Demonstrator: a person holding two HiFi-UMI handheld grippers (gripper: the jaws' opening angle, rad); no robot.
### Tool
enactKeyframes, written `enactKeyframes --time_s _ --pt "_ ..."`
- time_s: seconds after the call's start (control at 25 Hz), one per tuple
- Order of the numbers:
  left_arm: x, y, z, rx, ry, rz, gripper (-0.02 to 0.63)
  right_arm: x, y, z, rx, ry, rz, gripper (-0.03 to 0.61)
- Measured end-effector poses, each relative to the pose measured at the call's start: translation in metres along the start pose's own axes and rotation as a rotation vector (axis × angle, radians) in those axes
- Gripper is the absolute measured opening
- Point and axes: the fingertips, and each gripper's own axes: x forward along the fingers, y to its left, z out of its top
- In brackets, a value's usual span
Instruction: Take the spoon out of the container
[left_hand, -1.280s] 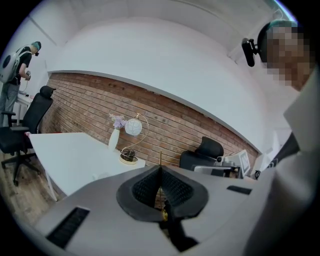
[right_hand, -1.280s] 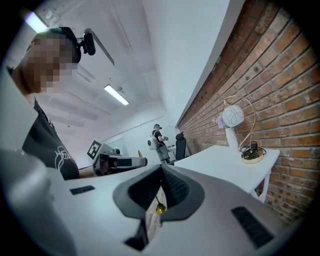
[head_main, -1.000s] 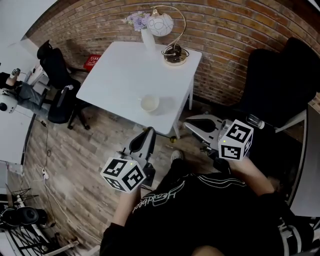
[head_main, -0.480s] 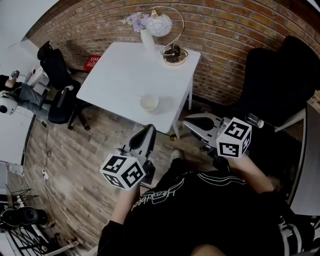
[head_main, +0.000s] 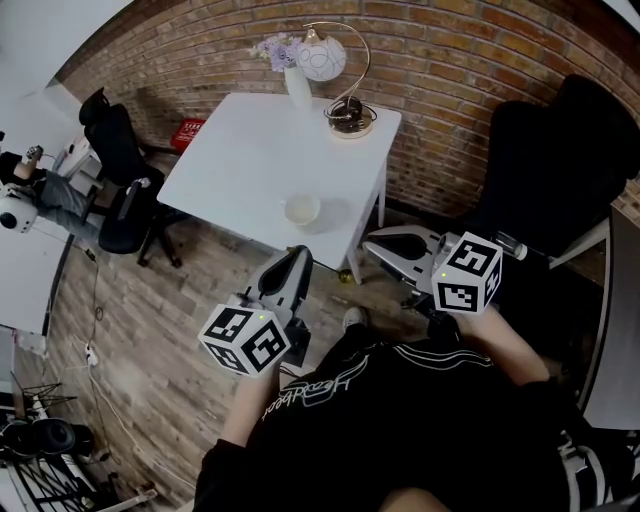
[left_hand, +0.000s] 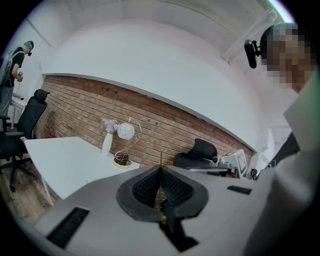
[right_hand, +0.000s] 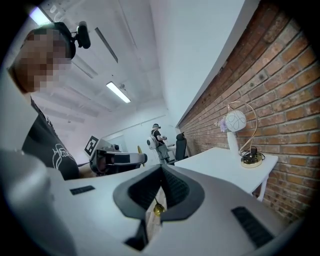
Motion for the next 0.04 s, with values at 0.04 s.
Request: enactKeyframes --time_s 0.04 --pt "-0.0009 -0.0004 0.0004 0.001 0.000 0.000 0.008 0.0000 0.0013 -0.0004 0.002 0.003 0.000 -0.003"
